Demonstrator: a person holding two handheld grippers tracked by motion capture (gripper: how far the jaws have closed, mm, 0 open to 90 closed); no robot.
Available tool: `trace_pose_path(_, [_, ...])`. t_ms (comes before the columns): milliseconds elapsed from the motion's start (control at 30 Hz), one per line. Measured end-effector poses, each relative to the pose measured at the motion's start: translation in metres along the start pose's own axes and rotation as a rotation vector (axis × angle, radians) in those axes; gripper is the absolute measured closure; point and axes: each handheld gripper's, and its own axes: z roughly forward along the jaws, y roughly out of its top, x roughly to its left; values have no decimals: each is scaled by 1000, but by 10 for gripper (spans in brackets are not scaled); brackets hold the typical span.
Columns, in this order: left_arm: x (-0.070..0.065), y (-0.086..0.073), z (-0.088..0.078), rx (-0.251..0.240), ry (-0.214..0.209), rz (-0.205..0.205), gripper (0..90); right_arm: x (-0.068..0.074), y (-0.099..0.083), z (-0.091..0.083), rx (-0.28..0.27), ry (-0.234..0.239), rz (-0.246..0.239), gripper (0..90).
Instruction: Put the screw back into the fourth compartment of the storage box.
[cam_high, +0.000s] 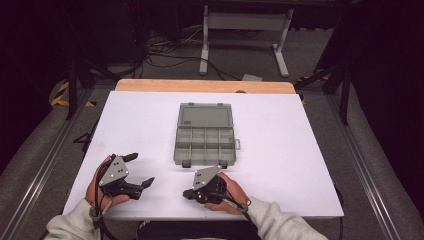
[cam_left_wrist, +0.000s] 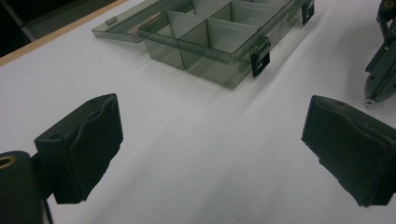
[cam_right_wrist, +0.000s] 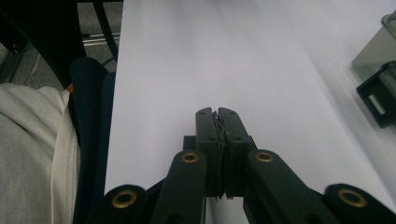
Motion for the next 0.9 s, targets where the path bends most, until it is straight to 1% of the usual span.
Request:
trace_pose_path(200, [0,0,0,-1,1,1,56,-5,3,-13,-29,-40,-1,888])
trace_pose_path(300, [0,0,0,0,0,0,56,-9,4,-24,-52,-68,5,888])
trace_pose_path(333, [0,0,0,-1,0,1,57,-11,5,-28,-62,-85,9,888])
trace_pose_path(367, [0,0,0,-1,0,1,56,-11,5,-28,-62,-85,9,888])
trace_pose_path(467, [0,0,0,0,0,1,56,-18,6,-42,-92,-123,15,888])
trace_pose_path(533, [0,0,0,0,-1,0,56,-25,6,-53,-115,-156,24,888])
trace_pose_path(600, [0,0,0,0,-2,0,56,-34,6,-66,-142,-201,40,888])
trace_pose_path(633, [0,0,1,0,-2,1,56,-34,6,-66,-142,-201,40,888])
trace_pose_path(667, [0,0,0,2,-3,1,56,-42,4,-75,-157,-238,58,888])
trace_pose_path(700, [0,0,0,3,-2,1,56,-47,3,-80,-168,-253,71,888])
trace_pose_path(733, [0,0,0,3,-2,1,56,-47,3,-80,-168,-253,71,888])
trace_pose_path(767, [0,0,1,3,-2,0,56,-52,2,-85,-177,-277,82,888])
trace_pose_path(800, [0,0,1,4,-2,1,57,-55,1,-88,-183,-289,88,888])
trace_pose_path(833, [0,0,1,5,-2,1,56,-62,-2,-94,-191,-316,105,888])
trace_pose_path(900, [0,0,1,4,-4,4,56,-69,-5,-101,-204,-349,124,888])
